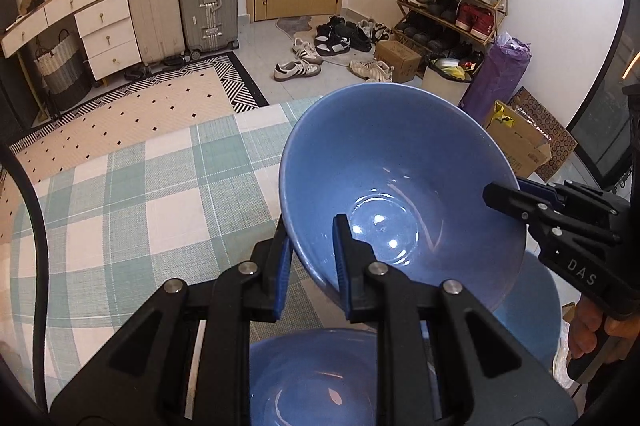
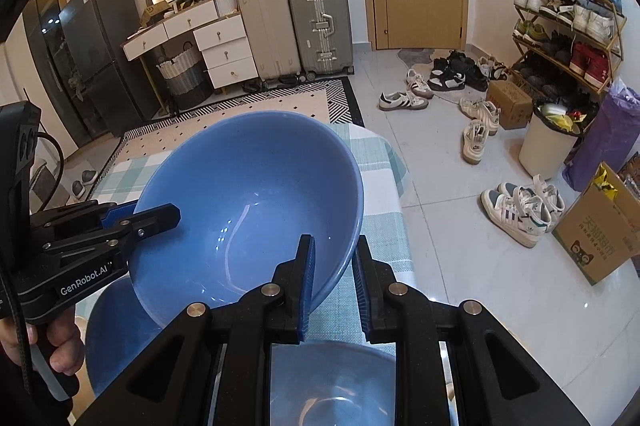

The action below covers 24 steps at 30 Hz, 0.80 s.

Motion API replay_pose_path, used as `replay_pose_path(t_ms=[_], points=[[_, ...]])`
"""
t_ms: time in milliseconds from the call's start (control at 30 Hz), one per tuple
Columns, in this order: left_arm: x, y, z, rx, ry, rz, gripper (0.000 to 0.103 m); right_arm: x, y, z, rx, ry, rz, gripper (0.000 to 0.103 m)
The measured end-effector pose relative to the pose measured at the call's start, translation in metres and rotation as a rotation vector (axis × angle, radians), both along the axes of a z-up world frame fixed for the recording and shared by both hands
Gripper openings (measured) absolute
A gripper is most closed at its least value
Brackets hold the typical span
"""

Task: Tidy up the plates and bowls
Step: 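Lift the blue bowl with left tool and carry it over the other bowl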

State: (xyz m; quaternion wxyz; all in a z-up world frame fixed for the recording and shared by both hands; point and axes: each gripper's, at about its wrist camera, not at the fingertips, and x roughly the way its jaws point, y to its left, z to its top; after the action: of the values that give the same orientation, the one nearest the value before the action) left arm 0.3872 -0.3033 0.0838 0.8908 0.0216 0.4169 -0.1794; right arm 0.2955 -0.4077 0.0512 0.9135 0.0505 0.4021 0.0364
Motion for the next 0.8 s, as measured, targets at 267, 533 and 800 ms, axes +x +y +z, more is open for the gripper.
replay_pose_path(t_ms=[267,533,800], points=[[-0.036,0.009,0.035,-0.015,-0.053,0.002,0.017,-0.027,0.009,0.026,-0.008,-0.05,0.016,0.019],[-0.079,0.019,0.066,-0.013,-0.099,0.01,0.017,-0.053,0.019,0.046,-0.008,-0.092,0.033,0.019],[-0.122,0.03,0.088,-0.015,-0.127,0.025,0.017,-0.077,0.038,0.061,-0.023,-0.125,0.057,0.019]])
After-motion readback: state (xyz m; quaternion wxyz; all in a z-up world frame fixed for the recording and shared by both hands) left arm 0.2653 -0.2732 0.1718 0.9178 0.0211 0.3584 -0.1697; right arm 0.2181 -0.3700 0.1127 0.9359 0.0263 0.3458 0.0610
